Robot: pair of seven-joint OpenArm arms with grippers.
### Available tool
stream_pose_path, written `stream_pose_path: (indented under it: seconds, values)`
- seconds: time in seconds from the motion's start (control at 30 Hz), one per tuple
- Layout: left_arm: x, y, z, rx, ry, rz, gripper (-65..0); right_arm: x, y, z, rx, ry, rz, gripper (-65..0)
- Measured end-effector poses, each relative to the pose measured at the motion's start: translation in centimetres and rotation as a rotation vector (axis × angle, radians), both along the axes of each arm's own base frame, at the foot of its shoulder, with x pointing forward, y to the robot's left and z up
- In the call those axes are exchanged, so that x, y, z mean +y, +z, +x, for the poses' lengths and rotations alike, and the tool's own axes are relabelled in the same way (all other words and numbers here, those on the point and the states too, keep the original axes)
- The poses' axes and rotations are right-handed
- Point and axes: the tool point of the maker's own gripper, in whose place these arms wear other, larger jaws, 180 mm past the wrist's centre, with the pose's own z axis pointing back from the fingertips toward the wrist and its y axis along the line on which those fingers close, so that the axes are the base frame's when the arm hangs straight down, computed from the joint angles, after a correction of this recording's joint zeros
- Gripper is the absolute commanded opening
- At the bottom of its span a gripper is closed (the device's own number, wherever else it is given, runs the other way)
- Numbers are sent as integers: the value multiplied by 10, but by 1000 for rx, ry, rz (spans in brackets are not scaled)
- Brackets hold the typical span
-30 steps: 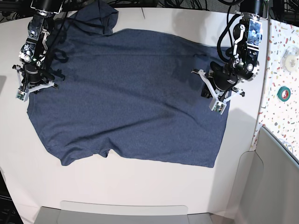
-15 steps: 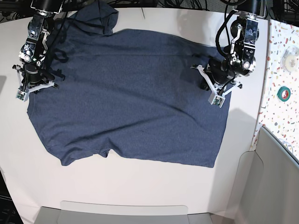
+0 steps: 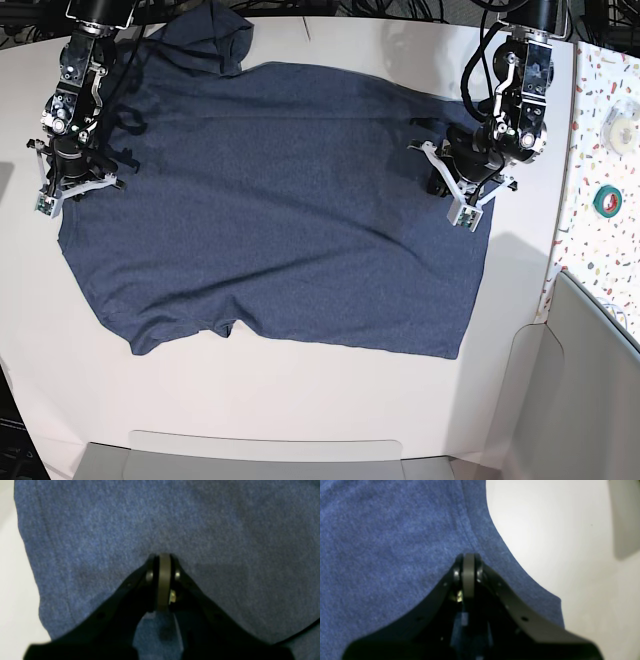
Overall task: Layout the t-shirt on the table in an organized manner, then fold the t-shirt properly
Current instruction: 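Pull the shoulder corners apart and away from the hem with both grippers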
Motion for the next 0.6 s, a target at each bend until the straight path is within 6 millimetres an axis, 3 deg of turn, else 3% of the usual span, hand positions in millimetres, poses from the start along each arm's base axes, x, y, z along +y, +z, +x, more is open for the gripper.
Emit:
stream_pose_path:
  seconds: [0.13,0.3,0.6]
  values:
    - [-4,0,0,0,2,-10,-630,-2,-1,6,5,-6,10,-650]
    - [-8,-1,2,0,8,-25,-630,-18,-6,21,-6,-19,-1,-650]
    - [-19,-9,32,5,49,-95,-630,-31,-4,38,-3,-36,8,-650]
